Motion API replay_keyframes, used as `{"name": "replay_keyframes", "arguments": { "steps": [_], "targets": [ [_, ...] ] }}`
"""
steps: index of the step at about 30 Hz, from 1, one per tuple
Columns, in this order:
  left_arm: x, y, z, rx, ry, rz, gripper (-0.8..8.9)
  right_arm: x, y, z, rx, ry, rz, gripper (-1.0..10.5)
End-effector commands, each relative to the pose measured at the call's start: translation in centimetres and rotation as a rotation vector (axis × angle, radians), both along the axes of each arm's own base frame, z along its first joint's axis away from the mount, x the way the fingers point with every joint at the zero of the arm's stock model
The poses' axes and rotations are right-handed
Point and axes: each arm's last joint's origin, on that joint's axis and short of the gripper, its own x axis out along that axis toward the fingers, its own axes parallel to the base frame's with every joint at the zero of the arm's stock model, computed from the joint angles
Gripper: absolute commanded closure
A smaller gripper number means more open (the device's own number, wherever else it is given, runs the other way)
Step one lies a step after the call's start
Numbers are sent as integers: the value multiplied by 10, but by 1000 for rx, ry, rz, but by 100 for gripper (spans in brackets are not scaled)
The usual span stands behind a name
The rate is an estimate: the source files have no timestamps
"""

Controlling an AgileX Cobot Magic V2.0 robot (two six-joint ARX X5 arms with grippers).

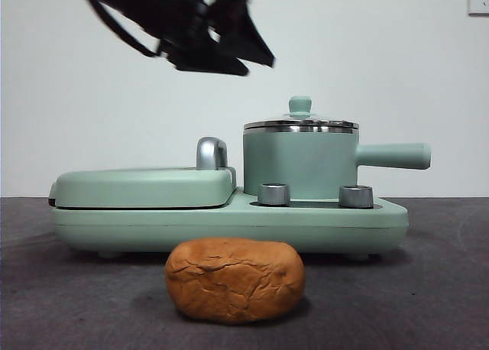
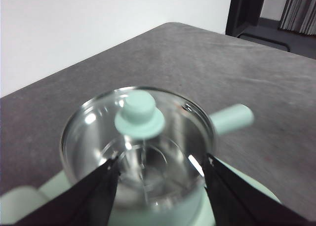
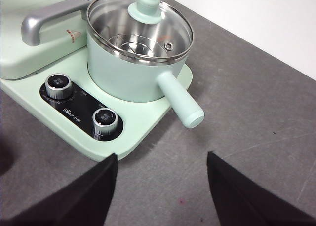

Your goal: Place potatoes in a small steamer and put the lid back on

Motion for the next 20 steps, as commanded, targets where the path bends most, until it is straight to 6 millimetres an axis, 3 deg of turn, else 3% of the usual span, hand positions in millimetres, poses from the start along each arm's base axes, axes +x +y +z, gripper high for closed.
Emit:
{"name": "replay_keyframes", "arguments": {
  "steps": [1,10,20],
  "targets": [
    [19,-19,2,-15,-6,-7,537,0,1,7,20,-26,-3,660],
    [62,-59,-3,-25,-2,-23,537,0,1,8,20,-28,-2,661],
    [77,-68,-24,1,33,-14,537,0,1,8,20,-28,-2,661]
  ]
}}
